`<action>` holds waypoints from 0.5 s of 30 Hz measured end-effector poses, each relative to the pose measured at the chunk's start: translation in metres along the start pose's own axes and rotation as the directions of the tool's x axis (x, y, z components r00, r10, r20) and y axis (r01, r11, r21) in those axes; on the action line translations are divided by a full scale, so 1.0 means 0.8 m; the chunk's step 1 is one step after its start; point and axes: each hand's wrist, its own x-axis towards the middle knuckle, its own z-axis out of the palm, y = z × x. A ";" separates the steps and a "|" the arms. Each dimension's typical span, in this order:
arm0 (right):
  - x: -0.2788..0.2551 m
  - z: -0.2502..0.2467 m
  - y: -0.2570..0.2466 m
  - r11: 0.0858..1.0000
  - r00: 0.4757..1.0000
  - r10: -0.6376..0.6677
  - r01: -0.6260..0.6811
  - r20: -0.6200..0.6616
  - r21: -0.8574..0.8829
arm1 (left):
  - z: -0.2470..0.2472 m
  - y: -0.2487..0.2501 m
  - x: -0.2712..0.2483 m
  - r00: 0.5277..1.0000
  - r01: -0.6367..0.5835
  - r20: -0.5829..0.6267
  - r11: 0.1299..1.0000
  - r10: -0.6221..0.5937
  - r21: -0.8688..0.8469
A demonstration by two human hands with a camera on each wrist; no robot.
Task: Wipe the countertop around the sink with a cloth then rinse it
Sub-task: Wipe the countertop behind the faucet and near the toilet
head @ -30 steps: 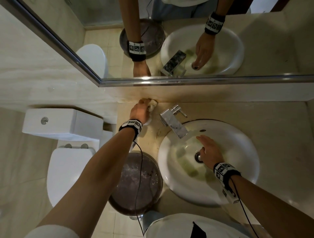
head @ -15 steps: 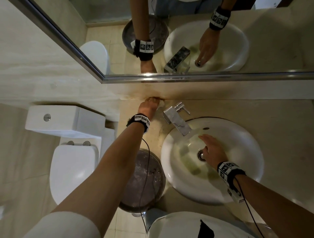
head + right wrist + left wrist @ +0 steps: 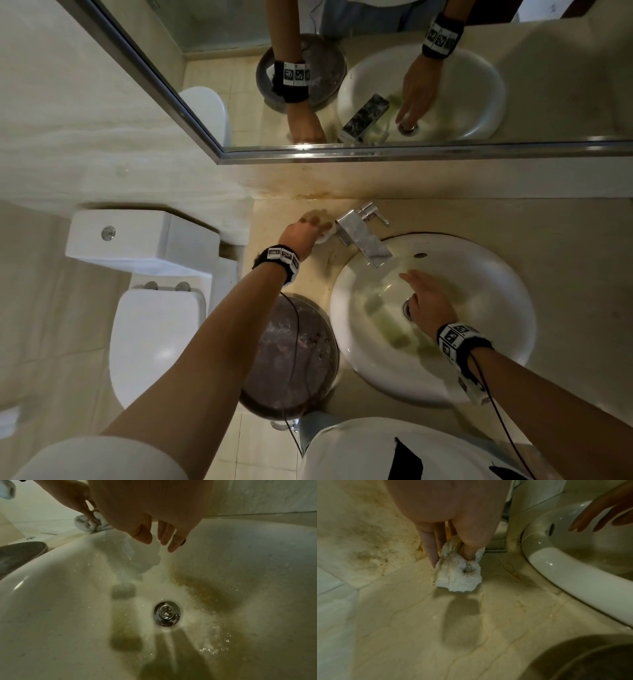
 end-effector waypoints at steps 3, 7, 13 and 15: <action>-0.003 -0.004 0.003 1.000 1.000 0.011 -0.011 0.012 -0.013 | 0.000 0.010 -0.013 0.999 0.026 0.027 0.999 -0.025 -0.022; -0.007 -0.008 0.007 1.000 1.000 0.017 -0.017 0.002 -0.019 | 0.009 0.021 -0.030 0.999 0.017 0.035 1.000 -0.016 -0.015; -0.012 -0.013 0.003 1.000 1.000 0.012 -0.012 0.000 -0.020 | 0.014 0.039 -0.053 0.999 0.012 0.038 1.000 -0.011 -0.022; -0.011 -0.018 -0.003 0.999 1.000 -0.015 0.015 -0.010 -0.048 | 0.018 0.037 -0.058 0.999 0.019 0.051 0.997 -0.016 -0.077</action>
